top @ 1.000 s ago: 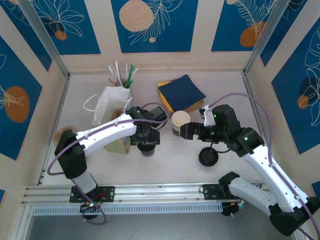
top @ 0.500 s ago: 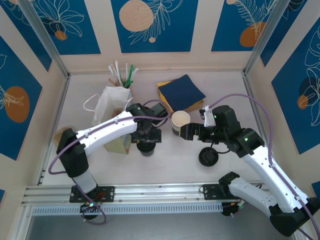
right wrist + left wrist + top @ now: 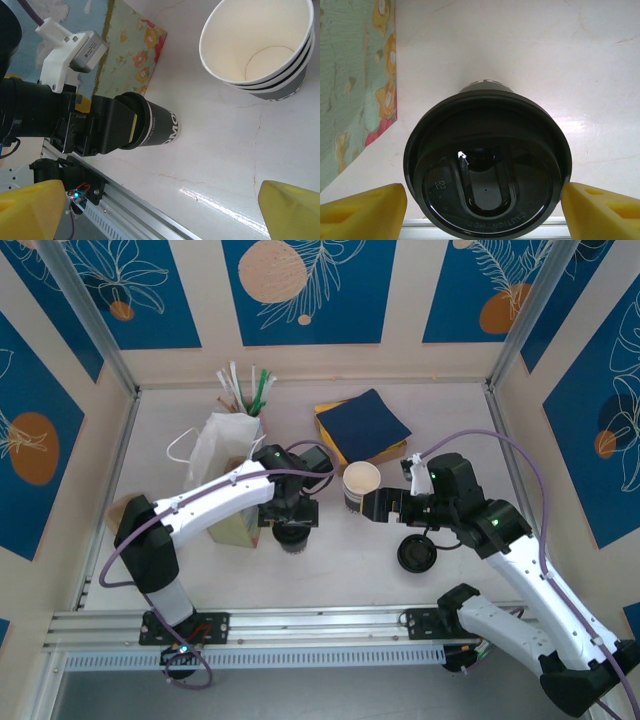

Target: Pack the takeout coffee

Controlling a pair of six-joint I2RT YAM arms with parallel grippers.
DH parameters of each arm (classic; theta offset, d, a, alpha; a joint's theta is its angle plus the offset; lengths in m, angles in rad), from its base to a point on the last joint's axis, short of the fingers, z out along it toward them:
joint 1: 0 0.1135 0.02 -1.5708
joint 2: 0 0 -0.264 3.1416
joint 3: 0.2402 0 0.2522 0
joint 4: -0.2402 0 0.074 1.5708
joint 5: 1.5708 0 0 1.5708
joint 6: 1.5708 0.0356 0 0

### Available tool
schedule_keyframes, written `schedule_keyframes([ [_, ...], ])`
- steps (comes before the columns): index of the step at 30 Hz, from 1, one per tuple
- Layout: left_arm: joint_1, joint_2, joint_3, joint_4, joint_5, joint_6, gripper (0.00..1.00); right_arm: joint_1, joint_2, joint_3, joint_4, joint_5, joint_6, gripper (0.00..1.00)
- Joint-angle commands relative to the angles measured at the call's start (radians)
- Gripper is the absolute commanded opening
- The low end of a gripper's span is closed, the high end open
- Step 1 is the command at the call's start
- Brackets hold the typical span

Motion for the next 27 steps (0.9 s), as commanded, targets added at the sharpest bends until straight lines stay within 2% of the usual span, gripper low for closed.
schedule_keyframes([
  [1,0.015,0.004,0.016,-0.024,0.033,0.018,0.80,-0.004,-0.011,-0.015,0.002,-0.006,0.000,0.99],
  [27,0.023,0.024,0.000,-0.003,0.047,0.041,0.80,-0.007,-0.003,-0.015,0.007,-0.004,0.007,0.99],
])
